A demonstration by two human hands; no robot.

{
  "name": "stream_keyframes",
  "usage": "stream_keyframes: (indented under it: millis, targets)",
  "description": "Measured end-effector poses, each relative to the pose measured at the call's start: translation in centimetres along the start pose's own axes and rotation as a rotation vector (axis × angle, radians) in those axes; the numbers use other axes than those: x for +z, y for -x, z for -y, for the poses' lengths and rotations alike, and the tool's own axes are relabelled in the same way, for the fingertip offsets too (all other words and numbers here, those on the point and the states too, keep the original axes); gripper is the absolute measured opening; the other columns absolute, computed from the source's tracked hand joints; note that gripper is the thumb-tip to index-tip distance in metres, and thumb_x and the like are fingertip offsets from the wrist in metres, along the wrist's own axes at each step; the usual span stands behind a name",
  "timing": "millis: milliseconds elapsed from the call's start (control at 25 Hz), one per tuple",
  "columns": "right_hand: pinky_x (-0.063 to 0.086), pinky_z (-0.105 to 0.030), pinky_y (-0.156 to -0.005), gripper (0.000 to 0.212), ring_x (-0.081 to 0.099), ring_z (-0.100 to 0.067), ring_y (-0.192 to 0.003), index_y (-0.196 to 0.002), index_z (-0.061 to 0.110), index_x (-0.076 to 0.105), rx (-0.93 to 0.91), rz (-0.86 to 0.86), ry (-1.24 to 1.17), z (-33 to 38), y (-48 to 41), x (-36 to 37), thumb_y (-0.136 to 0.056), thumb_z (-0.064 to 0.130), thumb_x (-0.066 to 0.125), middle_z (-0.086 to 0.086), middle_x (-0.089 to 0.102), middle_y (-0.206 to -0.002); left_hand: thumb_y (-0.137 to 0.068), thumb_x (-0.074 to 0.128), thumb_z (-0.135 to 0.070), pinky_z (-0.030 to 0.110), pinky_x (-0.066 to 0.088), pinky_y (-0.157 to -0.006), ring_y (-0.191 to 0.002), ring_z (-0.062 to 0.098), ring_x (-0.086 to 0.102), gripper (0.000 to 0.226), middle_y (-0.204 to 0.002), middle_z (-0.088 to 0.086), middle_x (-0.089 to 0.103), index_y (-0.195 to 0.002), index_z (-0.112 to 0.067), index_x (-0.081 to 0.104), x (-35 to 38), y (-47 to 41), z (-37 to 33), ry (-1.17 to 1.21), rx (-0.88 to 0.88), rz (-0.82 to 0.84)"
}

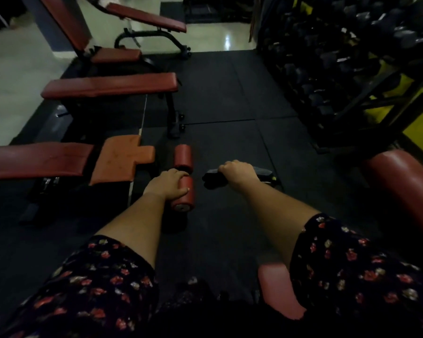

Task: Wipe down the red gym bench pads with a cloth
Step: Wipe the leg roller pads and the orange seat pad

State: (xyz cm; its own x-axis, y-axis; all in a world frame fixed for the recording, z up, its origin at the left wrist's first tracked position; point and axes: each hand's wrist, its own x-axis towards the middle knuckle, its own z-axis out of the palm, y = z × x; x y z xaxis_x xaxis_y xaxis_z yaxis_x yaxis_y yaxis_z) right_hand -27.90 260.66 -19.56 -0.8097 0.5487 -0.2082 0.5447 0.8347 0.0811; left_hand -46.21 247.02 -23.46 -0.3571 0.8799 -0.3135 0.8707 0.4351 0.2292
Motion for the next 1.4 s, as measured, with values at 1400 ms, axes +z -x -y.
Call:
stream_keyframes:
  millis: [1400]
  targets:
    - [0.045, -0.04, -0.085, 0.036, 0.052, -0.029, -0.115, -0.128, 0.017, 0.054, 0.104, 0.036, 0.1, -48.2, -50.3, -7.2, -0.094, 0.004, 0.049, -0.007, 0.056, -0.125, -0.095, 0.054, -0.046, 0.047, 0.04, -0.105, -0.134, 0.027, 0.037, 0.058, -0.148, 0.004, 0.037, -0.147, -0.028, 0.037, -18.0, -67.9, -16.1, 0.04, 0.123, 0.029]
